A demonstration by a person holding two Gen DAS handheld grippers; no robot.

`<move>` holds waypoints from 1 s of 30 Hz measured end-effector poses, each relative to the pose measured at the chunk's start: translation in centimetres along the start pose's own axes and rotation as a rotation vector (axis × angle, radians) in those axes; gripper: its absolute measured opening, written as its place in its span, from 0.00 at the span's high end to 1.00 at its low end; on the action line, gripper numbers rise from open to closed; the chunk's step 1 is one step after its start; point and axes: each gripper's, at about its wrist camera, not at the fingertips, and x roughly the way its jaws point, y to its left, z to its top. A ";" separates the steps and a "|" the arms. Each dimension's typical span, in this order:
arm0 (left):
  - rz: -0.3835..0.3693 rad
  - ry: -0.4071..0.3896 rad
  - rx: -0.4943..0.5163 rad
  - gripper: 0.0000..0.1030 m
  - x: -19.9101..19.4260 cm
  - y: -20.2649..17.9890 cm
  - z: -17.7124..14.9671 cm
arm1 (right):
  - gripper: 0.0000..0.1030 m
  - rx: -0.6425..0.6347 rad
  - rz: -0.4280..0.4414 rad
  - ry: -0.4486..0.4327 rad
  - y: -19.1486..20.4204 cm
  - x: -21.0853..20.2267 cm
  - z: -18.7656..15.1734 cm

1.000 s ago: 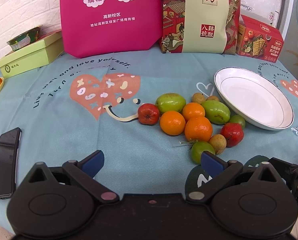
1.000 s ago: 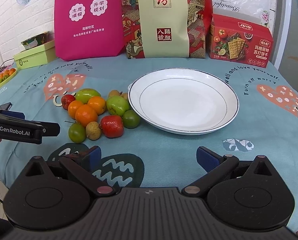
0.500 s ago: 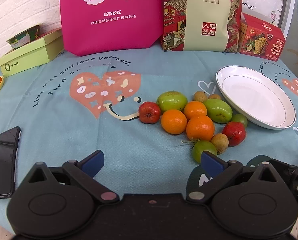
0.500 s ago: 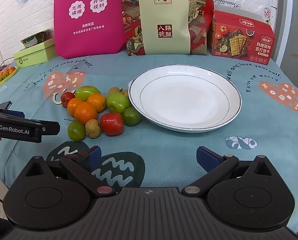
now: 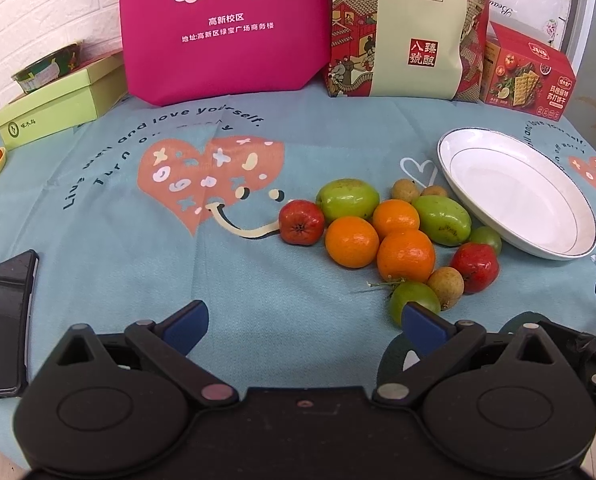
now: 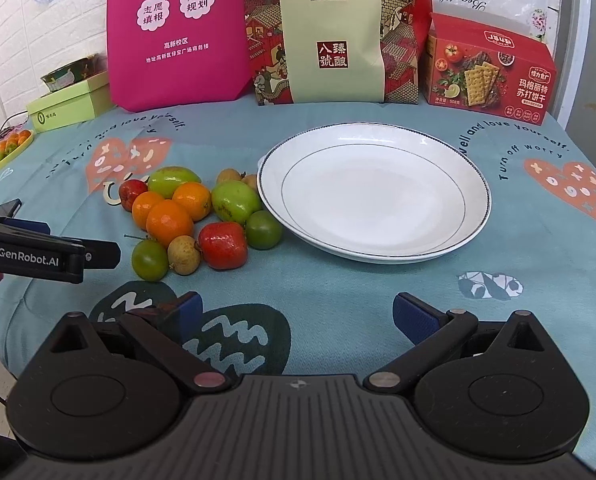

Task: Organize fruits

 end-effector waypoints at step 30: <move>-0.091 -0.023 -0.026 0.00 -0.2 1.9 0.6 | 0.00 0.004 0.143 -0.062 0.3 1.2 0.0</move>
